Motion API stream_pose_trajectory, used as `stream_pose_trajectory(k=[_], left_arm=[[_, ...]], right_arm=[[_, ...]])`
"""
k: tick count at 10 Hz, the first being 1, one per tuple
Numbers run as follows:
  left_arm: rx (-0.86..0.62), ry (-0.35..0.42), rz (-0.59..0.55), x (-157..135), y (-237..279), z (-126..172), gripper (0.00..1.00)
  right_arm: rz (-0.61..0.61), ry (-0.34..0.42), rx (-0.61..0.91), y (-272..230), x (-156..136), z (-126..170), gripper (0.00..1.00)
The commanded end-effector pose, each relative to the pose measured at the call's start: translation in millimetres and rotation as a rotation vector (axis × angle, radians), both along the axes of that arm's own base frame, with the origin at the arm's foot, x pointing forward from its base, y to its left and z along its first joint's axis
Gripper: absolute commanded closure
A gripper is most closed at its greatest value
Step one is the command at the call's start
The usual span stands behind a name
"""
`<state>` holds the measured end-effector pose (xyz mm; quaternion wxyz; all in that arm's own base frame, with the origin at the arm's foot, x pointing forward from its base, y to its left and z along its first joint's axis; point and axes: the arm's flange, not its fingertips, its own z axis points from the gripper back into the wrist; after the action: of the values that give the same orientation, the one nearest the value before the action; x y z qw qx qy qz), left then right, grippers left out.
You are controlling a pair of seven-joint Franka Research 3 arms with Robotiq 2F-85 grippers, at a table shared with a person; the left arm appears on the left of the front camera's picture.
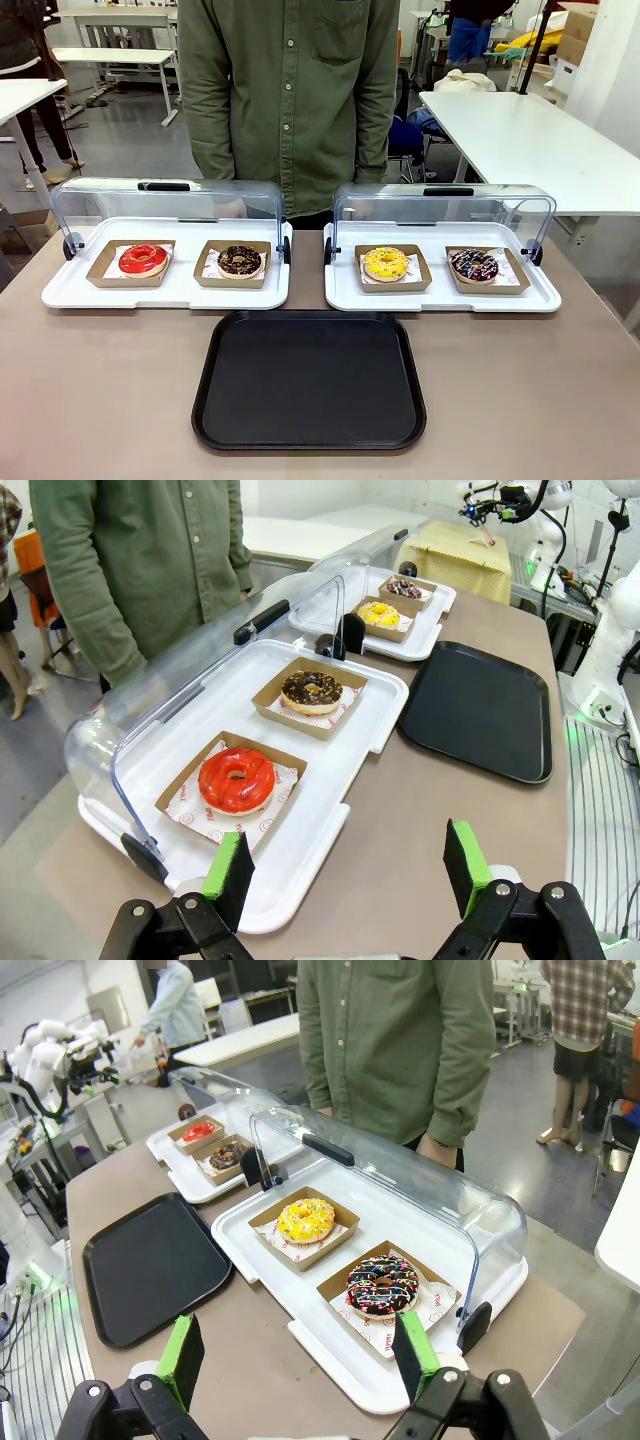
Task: Move the third donut from the left to the tray.
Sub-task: Pick up the Paper togo box containing the Donut indicated by the person and place it on the Handle tray.
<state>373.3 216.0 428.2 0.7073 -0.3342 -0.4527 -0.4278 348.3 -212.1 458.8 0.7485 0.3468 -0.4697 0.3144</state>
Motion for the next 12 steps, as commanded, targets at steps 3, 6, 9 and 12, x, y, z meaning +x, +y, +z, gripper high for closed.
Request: stream_pose_trajectory(k=[3, 6, 9, 12], left_arm=[[-0.003, -0.007, -0.005, 1.0, 2.1, 2.0, 0.0], [-0.003, -0.007, -0.005, 1.0, 2.1, 2.0, 0.0], [-0.003, -0.007, -0.005, 1.0, 2.1, 2.0, 0.0], [-0.003, -0.007, -0.005, 1.0, 2.1, 2.0, 0.0]], right_arm=[[0.003, -0.038, 0.008, -0.8, 2.7, 1.0, 0.0], [0.003, -0.038, 0.008, -0.8, 2.7, 1.0, 0.0], [0.003, -0.038, 0.008, -0.8, 2.7, 1.0, 0.0], [0.003, -0.038, 0.008, -0.8, 2.7, 1.0, 0.0]])
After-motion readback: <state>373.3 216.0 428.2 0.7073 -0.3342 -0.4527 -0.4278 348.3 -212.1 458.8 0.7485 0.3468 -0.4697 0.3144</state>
